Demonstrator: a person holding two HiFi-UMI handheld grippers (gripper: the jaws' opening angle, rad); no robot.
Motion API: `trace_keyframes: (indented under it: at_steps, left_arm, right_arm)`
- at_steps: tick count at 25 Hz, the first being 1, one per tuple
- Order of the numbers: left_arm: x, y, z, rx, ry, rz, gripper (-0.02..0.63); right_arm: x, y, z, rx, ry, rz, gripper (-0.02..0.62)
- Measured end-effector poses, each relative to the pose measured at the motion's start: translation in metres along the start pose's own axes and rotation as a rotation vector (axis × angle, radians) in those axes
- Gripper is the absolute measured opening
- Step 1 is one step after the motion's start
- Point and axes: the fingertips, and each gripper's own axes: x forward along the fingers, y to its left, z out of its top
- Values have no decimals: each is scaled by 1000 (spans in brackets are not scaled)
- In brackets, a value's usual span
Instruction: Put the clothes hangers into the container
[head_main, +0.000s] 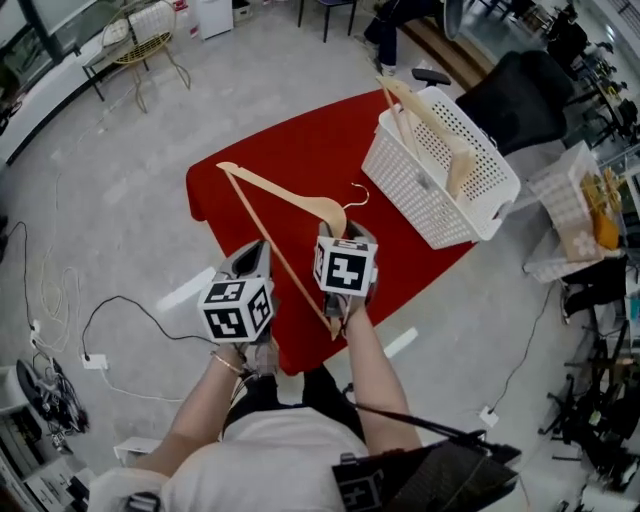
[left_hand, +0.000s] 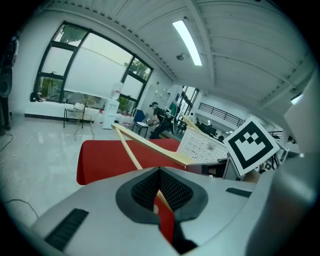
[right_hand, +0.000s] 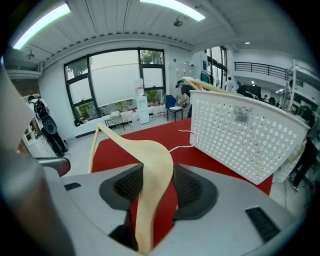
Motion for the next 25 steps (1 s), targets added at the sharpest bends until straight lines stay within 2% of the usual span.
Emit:
trace_keyframes:
  at_steps: [6,11,14,21,25]
  left_arm:
    - [-18,-46,14,71,-24,-104,2]
    - [-29,-84,28,136,-51,-190,2]
    - [-34,-105,30,170,-57,-239,2]
    - [-57,-128,24,220,-54,-315,2]
    - [-62,-151,31,244,-71,-348,2]
  right_arm:
    - [-58,-25,17,40,-112,-78,193]
    - [-95,-34,15,83,-147,-103,193]
    - [-116,-49,10,112,-174,-150,193]
    - [-157,-54,-7,194,-226,-189,193]
    - [-173,-70,-6,206,-258,-213,193]
